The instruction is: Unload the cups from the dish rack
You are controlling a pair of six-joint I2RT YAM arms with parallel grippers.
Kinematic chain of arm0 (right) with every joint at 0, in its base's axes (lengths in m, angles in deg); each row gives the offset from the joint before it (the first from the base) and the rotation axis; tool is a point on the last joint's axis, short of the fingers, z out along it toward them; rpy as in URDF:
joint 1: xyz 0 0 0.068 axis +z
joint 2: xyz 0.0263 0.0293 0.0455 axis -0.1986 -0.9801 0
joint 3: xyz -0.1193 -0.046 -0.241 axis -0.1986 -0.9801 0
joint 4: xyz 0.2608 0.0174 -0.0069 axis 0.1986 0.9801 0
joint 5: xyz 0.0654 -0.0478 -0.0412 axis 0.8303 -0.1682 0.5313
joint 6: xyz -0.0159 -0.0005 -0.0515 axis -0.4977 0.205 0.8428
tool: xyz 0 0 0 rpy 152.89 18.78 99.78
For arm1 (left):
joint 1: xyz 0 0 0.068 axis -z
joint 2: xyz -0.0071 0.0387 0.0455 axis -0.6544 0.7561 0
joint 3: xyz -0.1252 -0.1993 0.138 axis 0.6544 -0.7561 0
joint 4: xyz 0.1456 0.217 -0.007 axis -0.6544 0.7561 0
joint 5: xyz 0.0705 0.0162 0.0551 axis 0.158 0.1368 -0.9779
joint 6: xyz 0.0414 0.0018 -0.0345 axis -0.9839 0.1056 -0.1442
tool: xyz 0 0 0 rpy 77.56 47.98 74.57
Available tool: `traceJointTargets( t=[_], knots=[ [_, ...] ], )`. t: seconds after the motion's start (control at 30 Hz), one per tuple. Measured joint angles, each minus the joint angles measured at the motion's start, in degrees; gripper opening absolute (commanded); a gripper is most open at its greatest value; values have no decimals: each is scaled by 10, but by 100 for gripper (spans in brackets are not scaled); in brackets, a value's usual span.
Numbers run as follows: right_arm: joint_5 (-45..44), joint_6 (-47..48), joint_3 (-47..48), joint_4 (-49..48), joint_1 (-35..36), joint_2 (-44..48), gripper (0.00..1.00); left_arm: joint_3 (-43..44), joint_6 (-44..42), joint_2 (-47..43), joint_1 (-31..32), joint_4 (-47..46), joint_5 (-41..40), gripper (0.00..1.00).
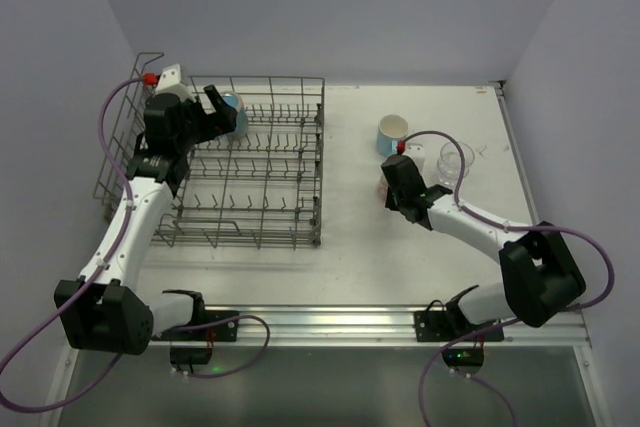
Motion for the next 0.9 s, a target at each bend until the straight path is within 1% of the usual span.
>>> traceJointTargets(
  t=[0.13,0.2,0.47,0.7,0.73,0.77,0.83,0.87,0.9],
  knots=[
    [-13,11,14,0,0,-10,0,7,-12,12,0,17,-10,100],
    [-13,18,19,0,0,-16,0,25,-20,28,0,36,-17,100],
    [0,39,27,-1,0,-37,0,157,-56,163,0,124,-47,100],
    [2,40,31,-2,0,-43,0,169,-59,206,0,175,-85,100],
    [2,40,31,-3,0,-45,2,170,-59,208,0,178,-89,100],
    [2,40,31,-5,0,-46,11,172,-60,209,0,180,-93,100],
    [2,39,31,-9,0,-48,21,176,-64,209,0,184,-99,100],
    [2,39,31,-9,0,-49,32,179,-67,209,0,184,-100,100],
    [2,38,31,-10,0,-49,36,183,-69,209,-1,185,-100,100]
  ],
)
